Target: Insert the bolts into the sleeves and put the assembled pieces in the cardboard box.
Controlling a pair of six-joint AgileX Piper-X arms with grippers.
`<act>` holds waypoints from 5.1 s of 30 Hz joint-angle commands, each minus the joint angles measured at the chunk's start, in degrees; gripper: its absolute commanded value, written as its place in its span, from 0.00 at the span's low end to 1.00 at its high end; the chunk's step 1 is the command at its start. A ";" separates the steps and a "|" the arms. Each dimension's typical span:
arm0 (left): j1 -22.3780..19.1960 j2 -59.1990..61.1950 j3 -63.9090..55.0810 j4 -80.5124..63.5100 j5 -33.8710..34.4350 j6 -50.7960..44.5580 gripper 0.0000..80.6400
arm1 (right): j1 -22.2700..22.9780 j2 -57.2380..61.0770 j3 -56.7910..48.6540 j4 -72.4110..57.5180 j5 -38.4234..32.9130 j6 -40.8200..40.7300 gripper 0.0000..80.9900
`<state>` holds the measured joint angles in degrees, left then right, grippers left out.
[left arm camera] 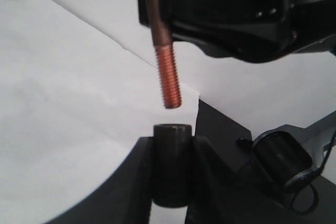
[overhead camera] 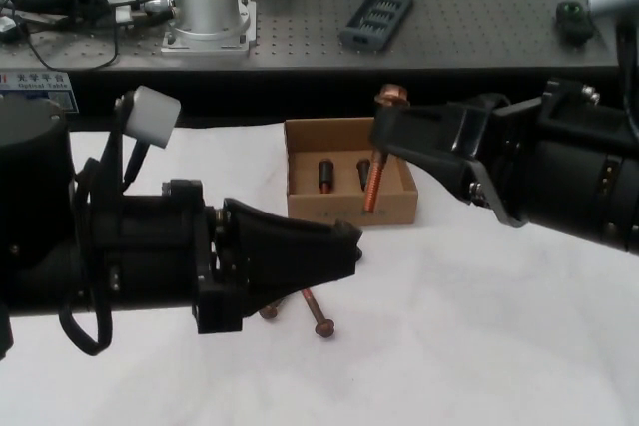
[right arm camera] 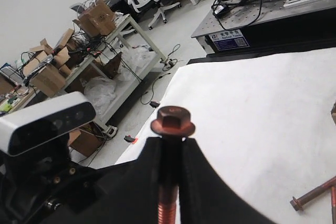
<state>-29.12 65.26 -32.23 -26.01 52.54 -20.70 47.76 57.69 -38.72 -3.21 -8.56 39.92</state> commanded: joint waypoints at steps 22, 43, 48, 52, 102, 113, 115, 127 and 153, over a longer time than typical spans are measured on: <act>-0.20 -0.72 -0.11 -3.79 0.72 -3.21 0.01 | -0.24 0.33 -0.26 -7.08 0.26 1.63 0.02; -0.20 -0.72 -0.11 -7.16 -1.27 -4.97 0.01 | -0.24 0.33 -0.26 -6.62 0.27 9.01 0.02; -0.20 -0.72 -0.11 -7.52 -2.89 -4.99 0.01 | 0.09 0.33 -0.26 -6.62 0.87 8.86 0.02; -0.20 -0.72 -0.11 -7.50 -3.33 -4.99 0.01 | 2.95 0.33 -0.26 -5.71 4.96 3.66 0.02; -0.20 -0.72 -0.11 -14.92 -8.16 -4.64 0.01 | 10.89 0.33 -0.26 3.54 0.05 -7.18 0.02; -0.20 -0.72 -0.11 -17.13 -9.82 -5.07 0.01 | 11.13 0.33 -0.26 6.33 1.15 -7.87 0.01; -0.20 -0.72 -0.11 -17.28 -9.82 -5.06 0.01 | 11.13 0.33 -0.26 6.33 1.15 -8.44 0.08; -0.20 -0.72 -0.11 -17.42 -9.82 -5.50 0.01 | 10.98 0.33 -0.26 10.47 5.00 -7.90 0.61; 5.19 10.31 -15.79 19.79 -17.54 19.23 0.01 | 10.98 -13.37 -0.26 48.66 6.80 -20.77 0.37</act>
<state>-24.04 72.59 -40.64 -13.42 37.30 -8.06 58.56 46.08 -38.60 38.45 -1.97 21.61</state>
